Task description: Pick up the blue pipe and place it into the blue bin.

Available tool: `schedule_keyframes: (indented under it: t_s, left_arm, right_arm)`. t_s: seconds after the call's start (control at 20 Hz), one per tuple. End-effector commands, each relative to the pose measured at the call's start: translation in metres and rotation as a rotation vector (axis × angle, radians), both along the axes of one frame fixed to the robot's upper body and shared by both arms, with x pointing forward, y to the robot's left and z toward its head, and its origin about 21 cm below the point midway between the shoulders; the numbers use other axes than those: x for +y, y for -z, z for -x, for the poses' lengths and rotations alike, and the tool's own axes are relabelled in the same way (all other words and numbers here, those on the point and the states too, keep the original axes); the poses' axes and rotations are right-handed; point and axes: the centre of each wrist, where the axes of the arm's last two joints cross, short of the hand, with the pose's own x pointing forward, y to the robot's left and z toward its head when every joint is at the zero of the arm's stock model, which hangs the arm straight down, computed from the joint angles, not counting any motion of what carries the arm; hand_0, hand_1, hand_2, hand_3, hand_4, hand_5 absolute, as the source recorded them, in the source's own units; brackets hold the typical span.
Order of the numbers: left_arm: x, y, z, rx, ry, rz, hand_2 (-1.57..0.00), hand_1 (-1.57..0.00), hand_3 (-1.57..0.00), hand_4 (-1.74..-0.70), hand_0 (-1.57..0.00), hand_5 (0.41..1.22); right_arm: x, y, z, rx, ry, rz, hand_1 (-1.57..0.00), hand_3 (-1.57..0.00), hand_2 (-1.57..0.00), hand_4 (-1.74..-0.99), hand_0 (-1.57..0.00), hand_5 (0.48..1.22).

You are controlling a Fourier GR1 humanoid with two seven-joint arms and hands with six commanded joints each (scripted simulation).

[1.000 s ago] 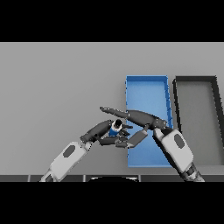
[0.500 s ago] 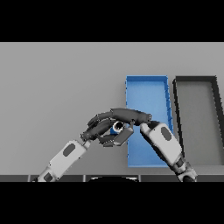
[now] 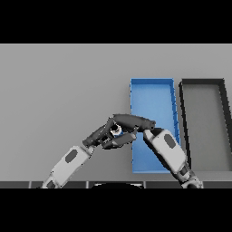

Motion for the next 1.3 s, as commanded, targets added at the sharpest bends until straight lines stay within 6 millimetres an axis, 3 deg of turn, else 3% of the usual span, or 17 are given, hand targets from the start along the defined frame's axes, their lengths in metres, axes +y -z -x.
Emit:
schedule_keyframes:
  t_s: [0.0, 0.15, 0.2, 0.25, 0.35, 0.45, 0.5, 0.7, 0.85, 1.0, 1.25]
  left_arm:
    - [0.001, 0.002, -0.001, -0.014, -0.001, -0.004, -1.47, -1.45, -0.55, -1.73, -1.48, 1.216]
    - [-0.001, 0.003, -0.001, -0.029, 0.01, -0.015, -1.52, -1.36, -0.51, -1.73, -1.5, 1.219]
    - [0.001, 0.003, -0.002, -0.04, 0.025, -0.019, -1.35, -1.22, -0.53, -1.64, -1.43, 1.219]
    - [0.002, 0.005, -0.003, -0.057, 0.041, -0.019, -1.24, -1.19, -0.52, -1.54, -1.41, 1.219]
    - [0.003, 0.004, -0.002, -0.053, 0.068, -0.043, -0.82, -0.8, -0.33, -1.34, -0.98, 1.22]
    - [0.004, 0.003, -0.003, -0.045, 0.096, -0.083, -0.52, -0.51, -0.21, -1.18, -0.63, 1.213]
    - [0.004, 0.002, -0.005, -0.039, 0.098, -0.107, -0.42, -0.41, -0.17, -1.11, -0.5, 1.184]
    - [0.009, 0.007, -0.01, -0.064, 0.062, -0.161, -0.17, -0.17, -0.07, -0.91, -0.2, 0.901]
    - [0.005, 0.006, -0.009, -0.049, 0.034, -0.205, -0.09, -0.09, -0.03, -0.84, -0.1, 0.754]
    - [0.009, 0.01, -0.011, -0.039, 0.024, -0.182, -0.04, -0.04, -0.02, -0.83, -0.05, 0.659]
    - [0.014, 0.01, -0.003, 0.05, -0.022, -0.193, -0.01, -0.01, -0.01, -0.88, -0.02, 0.605]
  right_arm:
    - [0.003, 0.001, 0.004, -0.016, -0.007, -0.006, -1.48, -1.45, -1.48, -1.465, -1.48, 1.086]
    - [0.0, 0.0, 0.004, 0.008, -0.009, 0.013, -1.52, -1.51, -1.52, -1.473, -1.52, 1.152]
    - [0.001, 0.001, 0.005, 0.025, -0.023, 0.002, -1.53, -1.52, -1.53, -1.474, -1.53, 1.166]
    - [0.003, 0.0, 0.006, 0.022, -0.024, -0.002, -1.54, -1.53, -1.54, -1.477, -1.54, 1.177]
    - [0.002, -0.004, 0.008, 0.005, -0.025, -0.005, -1.55, -1.54, -1.55, -1.48, -1.55, 1.193]
    - [0.002, -0.001, 0.012, 0.012, -0.028, -0.013, -1.56, -1.55, -1.56, -1.481, -1.56, 1.203]
    - [0.002, -0.003, 0.009, 0.011, -0.021, -0.003, -1.56, -1.56, -1.56, -1.482, -1.56, 1.206]
    - [0.001, -0.001, 0.011, 0.023, -0.036, -0.061, -1.57, -1.57, -1.57, -1.484, -1.57, 1.215]
    - [0.001, -0.003, 0.011, 0.014, -0.025, -0.072, -1.57, -1.57, -1.57, -1.485, -1.57, 1.218]
    - [0.006, -0.005, 0.014, 0.001, -0.019, -0.091, -1.57, -1.57, -1.57, -1.485, -1.57, 1.219]
    - [0.0, -0.006, 0.008, 0.044, -0.015, -0.129, -1.57, -1.57, -1.57, -1.492, -1.57, 1.22]
